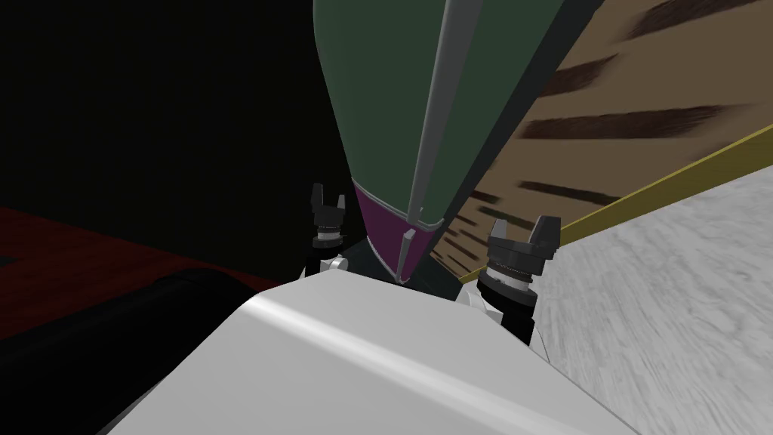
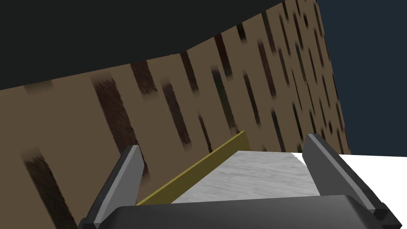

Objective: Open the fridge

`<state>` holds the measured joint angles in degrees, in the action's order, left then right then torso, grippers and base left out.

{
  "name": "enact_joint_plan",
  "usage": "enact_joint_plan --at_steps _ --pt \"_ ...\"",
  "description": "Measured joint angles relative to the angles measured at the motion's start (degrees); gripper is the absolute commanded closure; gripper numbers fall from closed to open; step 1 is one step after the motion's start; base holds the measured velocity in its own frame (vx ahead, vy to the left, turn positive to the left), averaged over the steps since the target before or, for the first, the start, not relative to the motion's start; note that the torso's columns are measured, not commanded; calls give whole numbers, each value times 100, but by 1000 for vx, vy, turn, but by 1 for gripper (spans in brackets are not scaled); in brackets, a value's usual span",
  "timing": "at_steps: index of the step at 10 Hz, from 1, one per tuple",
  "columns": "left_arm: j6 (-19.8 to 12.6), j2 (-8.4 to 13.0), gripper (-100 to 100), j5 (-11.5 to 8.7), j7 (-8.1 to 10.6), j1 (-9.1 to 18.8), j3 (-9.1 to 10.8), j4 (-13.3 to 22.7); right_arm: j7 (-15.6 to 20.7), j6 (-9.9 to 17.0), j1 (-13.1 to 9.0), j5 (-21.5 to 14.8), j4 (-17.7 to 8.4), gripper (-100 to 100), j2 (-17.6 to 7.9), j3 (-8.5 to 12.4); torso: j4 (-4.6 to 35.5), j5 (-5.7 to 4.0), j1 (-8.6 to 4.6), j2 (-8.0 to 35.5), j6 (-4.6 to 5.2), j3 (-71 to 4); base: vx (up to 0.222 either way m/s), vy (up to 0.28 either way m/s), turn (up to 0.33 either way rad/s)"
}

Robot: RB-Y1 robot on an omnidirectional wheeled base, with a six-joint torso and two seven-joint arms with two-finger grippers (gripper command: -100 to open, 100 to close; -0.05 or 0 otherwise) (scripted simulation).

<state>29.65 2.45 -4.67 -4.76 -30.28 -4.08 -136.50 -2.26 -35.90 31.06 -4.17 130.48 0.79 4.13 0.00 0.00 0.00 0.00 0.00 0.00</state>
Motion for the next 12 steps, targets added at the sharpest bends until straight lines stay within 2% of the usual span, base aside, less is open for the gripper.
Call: enact_joint_plan --at_steps 2,9,10,12 --pt "0 0 0 0 0 0 0 0 0 0 0 0 0 0 0 0 600 0 0 597 0 -1200 0 0 0" --pt "1 0 0 0 0 0 0 -2 0 -1 0 0 2 0 0 0 3537 0 0 3539 0 -7073 0 0 0" --pt "1 0 -100 0 0 0 0 -2 0 -1 0 0 2 0 0 0 3960 0 0 3962 0 -7919 13 -22 44" --pt "-171 227 -100 -88 37 32 59 -66 0 0 1 0 -1 0 1 0 4204 -4 -15 4203 -1 -8429 10 -71 112"
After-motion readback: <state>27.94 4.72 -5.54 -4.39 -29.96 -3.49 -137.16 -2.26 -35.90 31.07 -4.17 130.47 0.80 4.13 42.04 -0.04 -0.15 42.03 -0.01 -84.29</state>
